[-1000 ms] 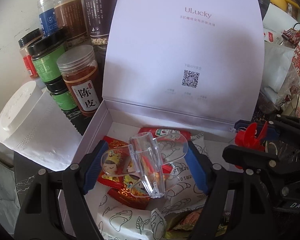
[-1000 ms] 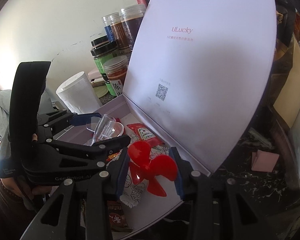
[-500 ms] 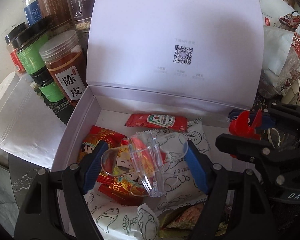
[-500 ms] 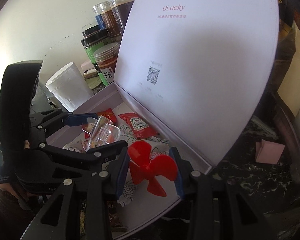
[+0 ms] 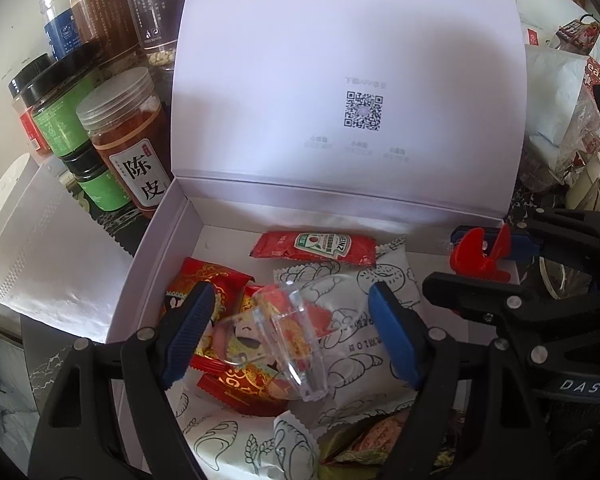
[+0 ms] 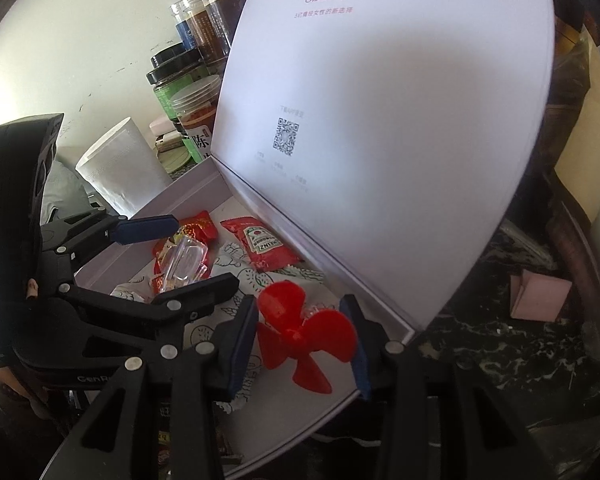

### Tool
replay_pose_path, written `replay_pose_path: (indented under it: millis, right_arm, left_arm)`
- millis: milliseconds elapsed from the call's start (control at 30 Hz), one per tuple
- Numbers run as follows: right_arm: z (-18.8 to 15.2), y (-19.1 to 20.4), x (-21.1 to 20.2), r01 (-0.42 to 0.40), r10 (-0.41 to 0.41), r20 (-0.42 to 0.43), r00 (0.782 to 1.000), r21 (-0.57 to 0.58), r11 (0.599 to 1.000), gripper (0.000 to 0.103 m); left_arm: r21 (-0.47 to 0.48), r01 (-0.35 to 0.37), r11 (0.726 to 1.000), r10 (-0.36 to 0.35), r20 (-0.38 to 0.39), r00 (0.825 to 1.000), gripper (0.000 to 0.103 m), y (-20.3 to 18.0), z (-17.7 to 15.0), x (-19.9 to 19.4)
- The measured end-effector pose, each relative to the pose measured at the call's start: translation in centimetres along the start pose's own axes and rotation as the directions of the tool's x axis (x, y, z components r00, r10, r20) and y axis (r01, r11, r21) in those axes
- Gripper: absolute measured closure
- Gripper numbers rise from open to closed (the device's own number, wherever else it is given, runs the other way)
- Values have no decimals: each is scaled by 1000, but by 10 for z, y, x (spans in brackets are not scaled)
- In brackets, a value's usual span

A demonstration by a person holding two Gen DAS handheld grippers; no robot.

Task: Organize objects
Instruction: 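Open both grippers to release the stand and propeller in the box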

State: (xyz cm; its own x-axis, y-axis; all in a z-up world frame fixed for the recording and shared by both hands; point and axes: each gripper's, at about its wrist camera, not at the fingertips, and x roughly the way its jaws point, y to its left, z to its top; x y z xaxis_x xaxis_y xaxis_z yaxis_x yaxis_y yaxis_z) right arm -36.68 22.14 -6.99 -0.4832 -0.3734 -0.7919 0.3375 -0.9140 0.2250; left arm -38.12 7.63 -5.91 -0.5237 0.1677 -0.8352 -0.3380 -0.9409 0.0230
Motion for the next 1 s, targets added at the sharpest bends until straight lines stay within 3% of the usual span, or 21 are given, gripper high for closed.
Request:
replay_pose_path:
  millis: [367, 1000]
  right_arm:
    - [2, 6, -6, 42, -42, 15, 999, -28, 999, 55]
    - [5, 14, -38, 112, -109, 70, 992, -41, 993, 50]
  left_arm:
    - [1, -45, 999, 45, 9, 999, 17, -3, 2, 1]
    - [-16, -79, 997, 80, 115, 990, 7, -9, 3, -29]
